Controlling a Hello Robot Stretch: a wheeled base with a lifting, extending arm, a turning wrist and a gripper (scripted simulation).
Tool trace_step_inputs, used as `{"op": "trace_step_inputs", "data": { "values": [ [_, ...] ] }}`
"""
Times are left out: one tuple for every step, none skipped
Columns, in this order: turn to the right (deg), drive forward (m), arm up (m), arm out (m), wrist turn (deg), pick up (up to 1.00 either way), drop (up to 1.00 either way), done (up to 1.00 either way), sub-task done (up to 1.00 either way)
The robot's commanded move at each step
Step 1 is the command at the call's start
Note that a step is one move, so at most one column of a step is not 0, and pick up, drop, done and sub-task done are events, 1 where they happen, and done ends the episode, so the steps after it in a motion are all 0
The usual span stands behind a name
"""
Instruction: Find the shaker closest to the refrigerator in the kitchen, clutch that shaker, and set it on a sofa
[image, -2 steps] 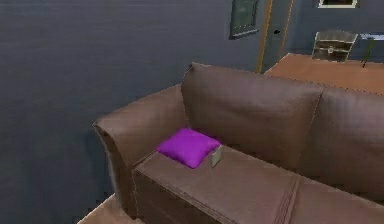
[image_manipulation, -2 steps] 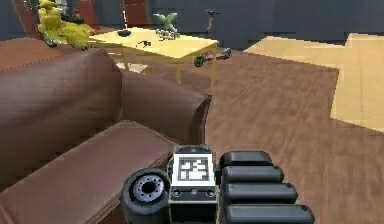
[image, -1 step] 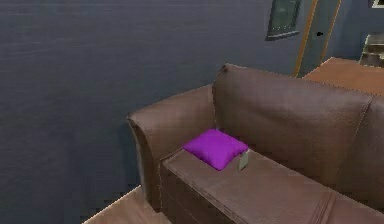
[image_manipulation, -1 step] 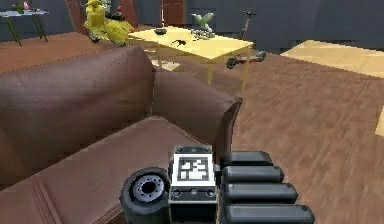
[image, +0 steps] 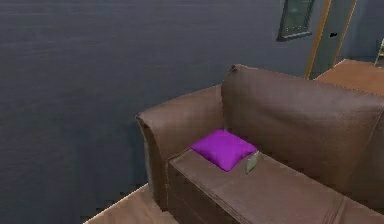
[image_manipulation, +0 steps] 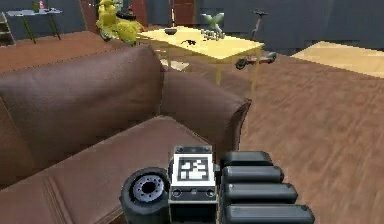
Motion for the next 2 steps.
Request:
{"op": "trace_step_inputs", "data": {
  "values": [
    [27.0,0.0,0.0,0.0,0.0,0.0,0.0,0.0,0.0],
    [0.0,0.3,0.0,0.0,0.0,0.0,0.0,0.0,0.0]
  ]
}}
